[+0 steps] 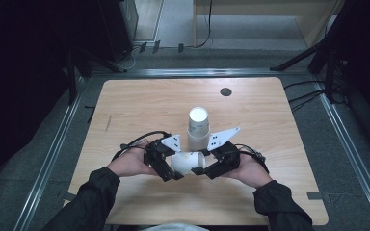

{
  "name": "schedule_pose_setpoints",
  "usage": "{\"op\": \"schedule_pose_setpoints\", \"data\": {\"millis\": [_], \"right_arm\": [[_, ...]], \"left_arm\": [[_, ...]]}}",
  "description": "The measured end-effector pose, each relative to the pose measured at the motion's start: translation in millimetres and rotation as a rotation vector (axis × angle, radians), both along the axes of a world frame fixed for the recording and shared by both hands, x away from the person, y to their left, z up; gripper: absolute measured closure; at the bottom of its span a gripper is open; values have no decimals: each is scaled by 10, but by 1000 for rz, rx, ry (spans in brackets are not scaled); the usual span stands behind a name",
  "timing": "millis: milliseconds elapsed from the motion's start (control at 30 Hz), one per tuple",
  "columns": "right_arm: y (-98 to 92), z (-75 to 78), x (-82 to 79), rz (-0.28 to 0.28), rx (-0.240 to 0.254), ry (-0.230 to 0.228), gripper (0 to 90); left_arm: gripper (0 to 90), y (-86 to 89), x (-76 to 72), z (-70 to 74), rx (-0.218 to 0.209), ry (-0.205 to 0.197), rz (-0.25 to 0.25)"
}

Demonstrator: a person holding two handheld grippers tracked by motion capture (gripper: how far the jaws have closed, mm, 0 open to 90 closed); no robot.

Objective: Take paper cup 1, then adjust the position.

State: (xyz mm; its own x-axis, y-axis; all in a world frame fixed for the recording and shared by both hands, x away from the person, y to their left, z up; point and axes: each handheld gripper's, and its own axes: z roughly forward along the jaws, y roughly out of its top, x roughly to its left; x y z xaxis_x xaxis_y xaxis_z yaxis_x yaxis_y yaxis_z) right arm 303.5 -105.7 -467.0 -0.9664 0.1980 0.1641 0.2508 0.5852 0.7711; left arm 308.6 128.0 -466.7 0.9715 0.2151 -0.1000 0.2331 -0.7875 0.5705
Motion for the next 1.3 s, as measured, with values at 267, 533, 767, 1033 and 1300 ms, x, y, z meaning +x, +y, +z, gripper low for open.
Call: {"op": "schedule_pose_setpoints", "data": {"millis": [267,533,767,1033,1300], "right_arm": [[-69,108,53,-11,102,27,346],[-86,193,47,8,186,48,346],[-115,230,47,23,238,76,346],[-128,225,23,46,244,100,346],[-109,200,45,47,245,123,347]], "left_arm": [[67,132,29,129,-138,-2,42],[68,220,-18,186,-279,41,57],[68,186,-69,172,-315,43,51],[78,198,-86,194,-393,55,41],[202,247,-68,175,-404,79,14]]}}
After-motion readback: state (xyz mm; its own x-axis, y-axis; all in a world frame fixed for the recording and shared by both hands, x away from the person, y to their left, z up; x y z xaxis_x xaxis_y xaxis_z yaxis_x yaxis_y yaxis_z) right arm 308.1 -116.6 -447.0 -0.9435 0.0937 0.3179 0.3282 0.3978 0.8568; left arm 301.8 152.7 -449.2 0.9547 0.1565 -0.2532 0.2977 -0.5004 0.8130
